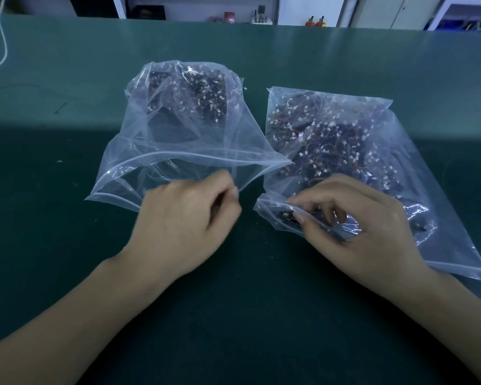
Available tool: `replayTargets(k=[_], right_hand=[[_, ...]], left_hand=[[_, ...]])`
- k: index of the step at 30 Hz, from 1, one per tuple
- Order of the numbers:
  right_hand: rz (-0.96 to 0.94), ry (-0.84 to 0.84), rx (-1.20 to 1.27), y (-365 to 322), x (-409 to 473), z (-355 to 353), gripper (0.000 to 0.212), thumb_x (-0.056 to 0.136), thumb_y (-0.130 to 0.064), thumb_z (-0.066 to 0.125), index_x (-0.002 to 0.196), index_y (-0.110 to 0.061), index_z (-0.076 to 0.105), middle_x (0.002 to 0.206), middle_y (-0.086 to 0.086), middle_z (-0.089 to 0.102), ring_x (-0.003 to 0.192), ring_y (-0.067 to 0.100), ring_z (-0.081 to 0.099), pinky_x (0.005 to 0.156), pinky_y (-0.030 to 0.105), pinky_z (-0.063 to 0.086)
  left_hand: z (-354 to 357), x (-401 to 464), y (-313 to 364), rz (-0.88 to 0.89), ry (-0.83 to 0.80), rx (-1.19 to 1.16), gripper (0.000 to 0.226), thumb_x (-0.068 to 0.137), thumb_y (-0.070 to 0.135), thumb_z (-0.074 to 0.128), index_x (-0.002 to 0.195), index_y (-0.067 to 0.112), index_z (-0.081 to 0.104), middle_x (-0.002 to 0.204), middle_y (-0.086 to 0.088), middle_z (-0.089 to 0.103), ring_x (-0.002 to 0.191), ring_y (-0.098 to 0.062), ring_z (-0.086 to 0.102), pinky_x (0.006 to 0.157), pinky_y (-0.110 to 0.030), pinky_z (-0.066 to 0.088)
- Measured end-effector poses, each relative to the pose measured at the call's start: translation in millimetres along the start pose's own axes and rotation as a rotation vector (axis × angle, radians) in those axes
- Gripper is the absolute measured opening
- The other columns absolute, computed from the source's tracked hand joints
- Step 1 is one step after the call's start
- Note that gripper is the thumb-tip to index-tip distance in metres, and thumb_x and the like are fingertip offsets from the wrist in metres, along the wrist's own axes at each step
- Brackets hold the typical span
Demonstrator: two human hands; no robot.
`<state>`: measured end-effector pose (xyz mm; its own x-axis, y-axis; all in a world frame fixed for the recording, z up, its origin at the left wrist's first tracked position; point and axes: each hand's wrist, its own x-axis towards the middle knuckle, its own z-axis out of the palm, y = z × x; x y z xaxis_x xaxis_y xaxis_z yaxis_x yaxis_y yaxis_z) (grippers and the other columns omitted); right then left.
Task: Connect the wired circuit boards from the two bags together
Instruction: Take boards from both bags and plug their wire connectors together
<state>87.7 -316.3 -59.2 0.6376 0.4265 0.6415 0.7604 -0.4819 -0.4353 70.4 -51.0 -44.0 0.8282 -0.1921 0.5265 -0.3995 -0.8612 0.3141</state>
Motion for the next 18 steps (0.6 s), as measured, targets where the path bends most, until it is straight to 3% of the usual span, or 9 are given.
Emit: replayTargets(k=[3,5,9,11,14,18], right_hand=[[0.002,0.005,0.006,-0.7,0.0,0.0,0.023,0.093,-0.003,0.077,0.111,-0.017,0.079,0.094,-0.005,0.067,0.071,0.016,0.059,0.073,0.02,0.047],[0.006,0.005,0.009,-1.0,-0.2,0.4,0.023,0.094,-0.005,0.076,0.112,-0.018,0.079,0.094,-0.005,0.067,0.07,0.017,0.059,0.074,0.018,0.046],[0.006,0.006,0.012,-0.3,-0.5,0.4,0.024,0.094,-0.005,0.077,0.114,-0.019,0.079,0.095,-0.006,0.067,0.07,0.018,0.059,0.074,0.019,0.047],[0.005,0.003,0.014,-0.1,-0.7,0.2,0.023,0.095,-0.005,0.077,0.114,-0.018,0.079,0.095,-0.006,0.067,0.07,0.019,0.059,0.073,0.019,0.047],[0.009,0.002,0.014,-0.2,-0.7,0.9,0.022,0.095,-0.005,0.076,0.113,-0.017,0.079,0.095,-0.005,0.066,0.07,0.019,0.059,0.073,0.019,0.047],[0.001,0.005,0.012,-0.4,0.0,1.3,0.021,0.095,-0.006,0.076,0.113,-0.017,0.079,0.095,-0.007,0.066,0.069,0.019,0.058,0.071,0.022,0.048]], left_hand=[[-5.6,5.8,-17.5,-0.059,0.047,0.155,0.028,0.107,0.037,0.053,0.083,0.023,0.053,0.054,0.012,0.044,0.046,-0.017,0.044,0.053,-0.02,0.022],[-6.2,5.5,-30.3,-0.112,0.012,0.213,0.029,0.103,0.048,0.055,0.084,0.026,0.052,0.06,0.011,0.054,0.053,-0.023,0.053,0.054,-0.028,0.03],[-7.3,5.8,-45.6,-0.305,-0.19,0.311,0.049,0.095,0.081,0.039,0.097,0.033,0.049,0.077,0.009,0.066,0.069,-0.025,0.054,0.067,-0.039,0.041],[-8.4,6.4,-46.9,-0.338,-0.269,0.323,0.052,0.091,0.087,0.036,0.101,0.036,0.046,0.08,0.012,0.066,0.076,-0.024,0.062,0.069,-0.04,0.042],[-9.8,7.3,-43.1,-0.319,-0.308,0.275,0.045,0.091,0.082,0.042,0.102,0.038,0.047,0.075,0.014,0.063,0.077,-0.019,0.064,0.065,-0.038,0.041],[-7.3,5.3,-36.3,-0.255,-0.259,0.147,0.029,0.095,0.062,0.055,0.088,0.034,0.051,0.066,0.014,0.056,0.067,-0.005,0.056,0.06,-0.033,0.042]])
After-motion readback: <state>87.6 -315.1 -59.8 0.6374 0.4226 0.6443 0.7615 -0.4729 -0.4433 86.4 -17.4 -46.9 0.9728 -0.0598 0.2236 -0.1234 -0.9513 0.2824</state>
